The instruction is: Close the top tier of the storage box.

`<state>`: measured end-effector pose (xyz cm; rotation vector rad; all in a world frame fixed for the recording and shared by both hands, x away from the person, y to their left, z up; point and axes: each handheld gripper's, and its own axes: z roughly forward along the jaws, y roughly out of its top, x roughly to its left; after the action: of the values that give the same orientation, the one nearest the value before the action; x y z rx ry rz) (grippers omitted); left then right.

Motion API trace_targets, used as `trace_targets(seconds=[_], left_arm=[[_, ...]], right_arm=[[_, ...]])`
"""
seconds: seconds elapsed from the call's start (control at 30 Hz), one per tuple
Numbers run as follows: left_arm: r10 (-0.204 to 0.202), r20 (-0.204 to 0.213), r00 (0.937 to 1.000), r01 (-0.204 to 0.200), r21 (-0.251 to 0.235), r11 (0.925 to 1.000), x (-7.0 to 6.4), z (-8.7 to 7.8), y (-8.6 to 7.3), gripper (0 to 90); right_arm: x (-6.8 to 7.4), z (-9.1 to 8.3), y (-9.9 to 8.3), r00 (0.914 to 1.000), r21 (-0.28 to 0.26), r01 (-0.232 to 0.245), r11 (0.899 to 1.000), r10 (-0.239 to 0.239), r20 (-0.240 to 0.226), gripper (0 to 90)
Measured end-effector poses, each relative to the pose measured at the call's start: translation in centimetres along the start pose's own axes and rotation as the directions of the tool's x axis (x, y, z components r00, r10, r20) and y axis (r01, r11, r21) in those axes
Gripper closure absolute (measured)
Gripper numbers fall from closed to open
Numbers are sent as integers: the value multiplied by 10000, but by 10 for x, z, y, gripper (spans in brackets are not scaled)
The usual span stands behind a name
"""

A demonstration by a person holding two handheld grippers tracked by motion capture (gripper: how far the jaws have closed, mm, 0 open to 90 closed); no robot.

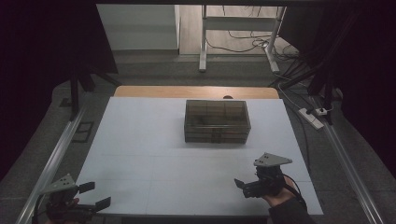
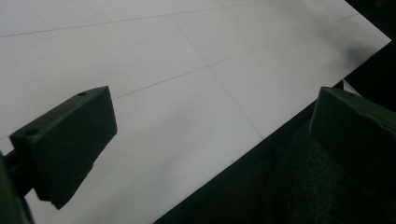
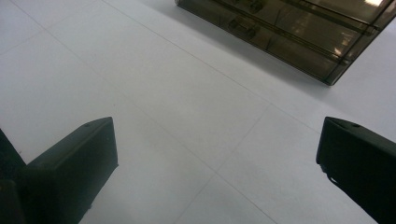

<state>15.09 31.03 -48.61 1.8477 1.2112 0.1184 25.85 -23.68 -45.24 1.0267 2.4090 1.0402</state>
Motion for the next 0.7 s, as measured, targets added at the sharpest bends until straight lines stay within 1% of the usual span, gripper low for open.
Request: trace_targets(seconds=[0.17,0.5,0.7], left_arm=[[-11,10,10000,11,-8,10000,0,0,0,0],[-20,27,10000,20,-3,10000,1,1,1,0],[-3,40,10000,3,9,10000,1,1,2,0]], right_arm=[[-1,-4,-4,9999,38,-51,10000,51,99,0],[-6,-13,-15,9991,47,-330,9994,329,260,0],[-8,-19,-22,9983,161,-467,9988,461,353,0]])
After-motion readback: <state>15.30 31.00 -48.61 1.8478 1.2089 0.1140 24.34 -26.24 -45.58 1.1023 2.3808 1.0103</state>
